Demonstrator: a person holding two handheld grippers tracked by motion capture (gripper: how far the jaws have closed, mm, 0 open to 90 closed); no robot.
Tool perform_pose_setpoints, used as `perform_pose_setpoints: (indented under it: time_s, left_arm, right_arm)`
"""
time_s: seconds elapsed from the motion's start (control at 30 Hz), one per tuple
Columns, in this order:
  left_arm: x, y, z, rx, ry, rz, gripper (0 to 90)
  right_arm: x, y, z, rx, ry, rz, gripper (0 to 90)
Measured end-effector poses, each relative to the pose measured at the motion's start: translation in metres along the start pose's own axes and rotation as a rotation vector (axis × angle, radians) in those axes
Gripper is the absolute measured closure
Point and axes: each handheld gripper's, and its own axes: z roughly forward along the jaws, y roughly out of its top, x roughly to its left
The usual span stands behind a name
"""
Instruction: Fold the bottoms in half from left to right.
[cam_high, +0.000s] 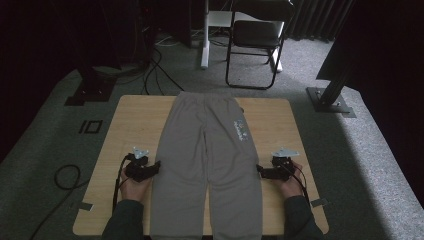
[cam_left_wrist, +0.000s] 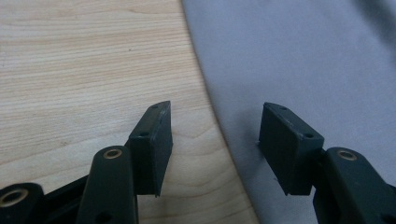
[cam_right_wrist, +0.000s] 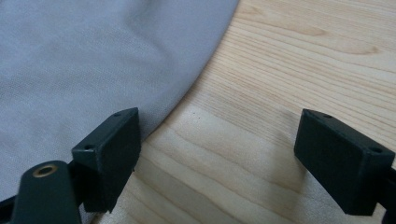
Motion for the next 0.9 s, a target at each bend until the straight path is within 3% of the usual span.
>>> perform_pose_setpoints:
  time_s: [0.13,0.27,0.5,0.6,0.67,0.83,0.87,0.9]
  left_arm:
    - [-0.007,-0.002,-0.002,0.004,-0.003,0.037,46.2]
    - [-0.011,-0.002,-0.003,0.007,-0.014,0.042,49.7]
    - [-0.016,0.001,-0.003,0.023,-0.093,0.062,86.4]
    - [-0.02,0.004,-0.002,0.024,-0.136,0.056,88.5]
    - [-0.03,0.012,-0.004,0.0,-0.179,0.087,88.8]
    - [-0.05,0.031,-0.008,-0.036,-0.234,0.139,89.1]
    - [-0.057,0.037,-0.008,-0.042,-0.247,0.155,89.1]
    - [-0.072,0.051,-0.007,-0.057,-0.269,0.189,89.1]
  right_arm:
    - [0.0,0.0,0.0,-0.001,0.001,-0.001,14.3]
    - [0.0,0.0,0.0,-0.001,0.001,-0.001,14.3]
    - [0.0,0.0,0.0,-0.001,0.001,0.0,14.3]
    - [0.0,0.0,0.0,-0.001,0.001,0.001,14.3]
    - [0.0,0.0,0.0,0.0,0.001,0.0,14.3]
    - [0.0,0.0,0.0,-0.001,0.001,0.001,14.3]
    - [0.0,0.0,0.0,-0.001,0.001,0.0,14.3]
    - [0.0,0.0,0.0,-0.001,0.001,0.0,14.3]
